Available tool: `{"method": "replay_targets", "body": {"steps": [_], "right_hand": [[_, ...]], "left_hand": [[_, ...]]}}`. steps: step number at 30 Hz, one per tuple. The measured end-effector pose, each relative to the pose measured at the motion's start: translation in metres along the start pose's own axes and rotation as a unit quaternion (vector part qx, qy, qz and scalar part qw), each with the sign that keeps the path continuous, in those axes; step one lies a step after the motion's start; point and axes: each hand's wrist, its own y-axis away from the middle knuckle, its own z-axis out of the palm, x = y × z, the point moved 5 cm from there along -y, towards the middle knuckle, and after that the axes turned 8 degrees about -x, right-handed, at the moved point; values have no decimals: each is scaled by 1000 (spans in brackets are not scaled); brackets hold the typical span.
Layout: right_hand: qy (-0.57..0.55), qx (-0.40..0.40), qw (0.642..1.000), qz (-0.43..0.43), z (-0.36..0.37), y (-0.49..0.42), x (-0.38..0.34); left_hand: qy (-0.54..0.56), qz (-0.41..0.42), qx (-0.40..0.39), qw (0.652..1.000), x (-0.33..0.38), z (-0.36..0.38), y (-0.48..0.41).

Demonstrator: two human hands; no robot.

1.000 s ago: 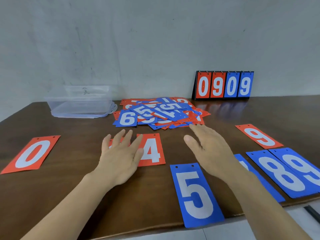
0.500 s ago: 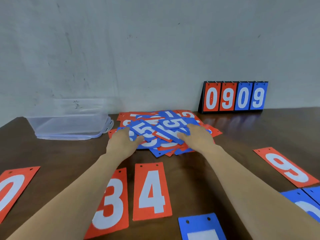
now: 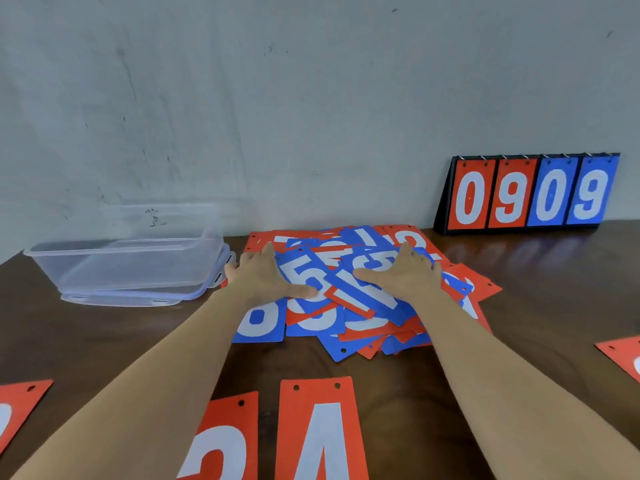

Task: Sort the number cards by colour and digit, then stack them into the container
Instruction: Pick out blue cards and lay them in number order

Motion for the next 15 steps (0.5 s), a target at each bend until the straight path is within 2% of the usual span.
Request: {"method": "replay_targets", "body": {"steps": [4,9,13,15], "right_hand": [[6,-5,1000,-20,-5,6,0],[38,-19,995,-91,-5,20,-6],[-4,-49,992,-115,-6,28,-5],[-43,-25,994,-99,-10,29,-3]], "left_hand": [[-39,-7,39,998,0,-4,-3],[61,-1,41,997,-12,-2,-6],[115,-3,37,993,-12,-1,-8],[124,-22,36,991,-12,-1,-10]]}}
